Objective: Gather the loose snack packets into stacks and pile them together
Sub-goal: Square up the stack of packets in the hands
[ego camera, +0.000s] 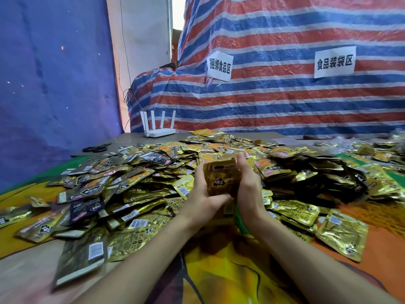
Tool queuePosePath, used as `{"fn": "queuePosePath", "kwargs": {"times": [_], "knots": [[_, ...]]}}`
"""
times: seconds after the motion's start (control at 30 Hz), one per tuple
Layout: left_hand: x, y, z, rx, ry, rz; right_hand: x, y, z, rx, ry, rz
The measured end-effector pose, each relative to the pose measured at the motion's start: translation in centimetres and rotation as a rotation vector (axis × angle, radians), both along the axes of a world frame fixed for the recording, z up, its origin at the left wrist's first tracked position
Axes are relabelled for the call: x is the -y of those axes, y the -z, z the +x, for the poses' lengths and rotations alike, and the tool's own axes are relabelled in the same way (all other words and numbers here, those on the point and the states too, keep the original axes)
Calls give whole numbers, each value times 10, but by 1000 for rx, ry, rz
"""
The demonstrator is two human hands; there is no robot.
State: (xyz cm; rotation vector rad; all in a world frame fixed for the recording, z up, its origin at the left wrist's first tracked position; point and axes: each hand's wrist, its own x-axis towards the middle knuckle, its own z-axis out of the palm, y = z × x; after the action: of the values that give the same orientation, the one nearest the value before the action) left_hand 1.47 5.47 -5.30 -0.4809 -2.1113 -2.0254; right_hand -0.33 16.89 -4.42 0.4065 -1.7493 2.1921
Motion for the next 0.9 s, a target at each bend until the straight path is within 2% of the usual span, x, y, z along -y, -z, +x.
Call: {"fn": "queuePosePath", "kwargs": {"times": [0.07,0.2,0.43,0.67,0.9], "knots": [[-2,0,-1,-31,-28,-2,1,0,-2,34,10,12],[-3,-2,-4,58,-59,160,4,-1,-2,112,17,-27],[-2,-2,-7,89,-114,127,5,-1,0,-95,201,-67],[1,-5,-7,22,-79,56,2,-6,5,-174,83,-129],[10,-7,-6,-146,-27,-1,4,-11,5,7,-41,-185]]}}
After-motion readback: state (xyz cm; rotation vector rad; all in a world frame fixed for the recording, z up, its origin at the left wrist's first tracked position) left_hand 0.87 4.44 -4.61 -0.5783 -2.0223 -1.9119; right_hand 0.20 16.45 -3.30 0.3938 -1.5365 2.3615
